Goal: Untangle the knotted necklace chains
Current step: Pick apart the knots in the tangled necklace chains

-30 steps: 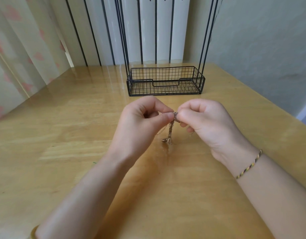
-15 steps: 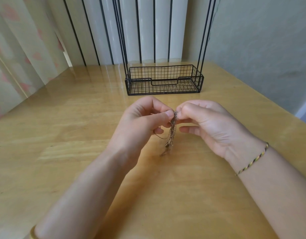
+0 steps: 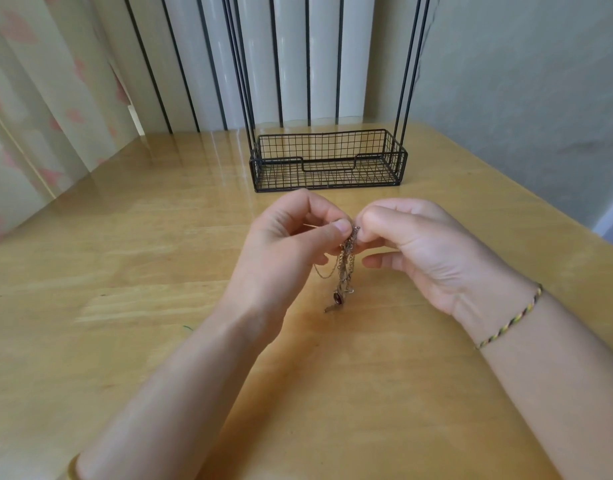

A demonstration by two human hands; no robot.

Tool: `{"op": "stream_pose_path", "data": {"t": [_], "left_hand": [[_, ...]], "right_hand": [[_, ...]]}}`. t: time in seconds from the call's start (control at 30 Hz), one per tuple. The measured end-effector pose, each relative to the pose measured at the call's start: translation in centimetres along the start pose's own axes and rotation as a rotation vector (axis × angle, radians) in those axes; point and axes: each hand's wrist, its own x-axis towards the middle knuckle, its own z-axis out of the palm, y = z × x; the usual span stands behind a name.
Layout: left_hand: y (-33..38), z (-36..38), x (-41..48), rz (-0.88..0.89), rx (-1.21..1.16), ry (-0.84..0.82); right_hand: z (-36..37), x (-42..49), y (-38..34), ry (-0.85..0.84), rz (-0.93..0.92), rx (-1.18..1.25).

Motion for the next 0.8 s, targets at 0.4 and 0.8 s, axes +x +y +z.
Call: {"op": "stream_pose_path", "data": {"t": [0.4,0.8], "left_hand": [[0.54,-0.63,0.05,-0.028,0.133,-0.030],[0.45,-0.45,-0.05,0.240,0.562,0.043]], "right_hand": [[-0.28,0.03,0.18,-0.027,0.080,0.081],[-0.17,0.18,0.39,0.020,-0.014,-0.021]]}}
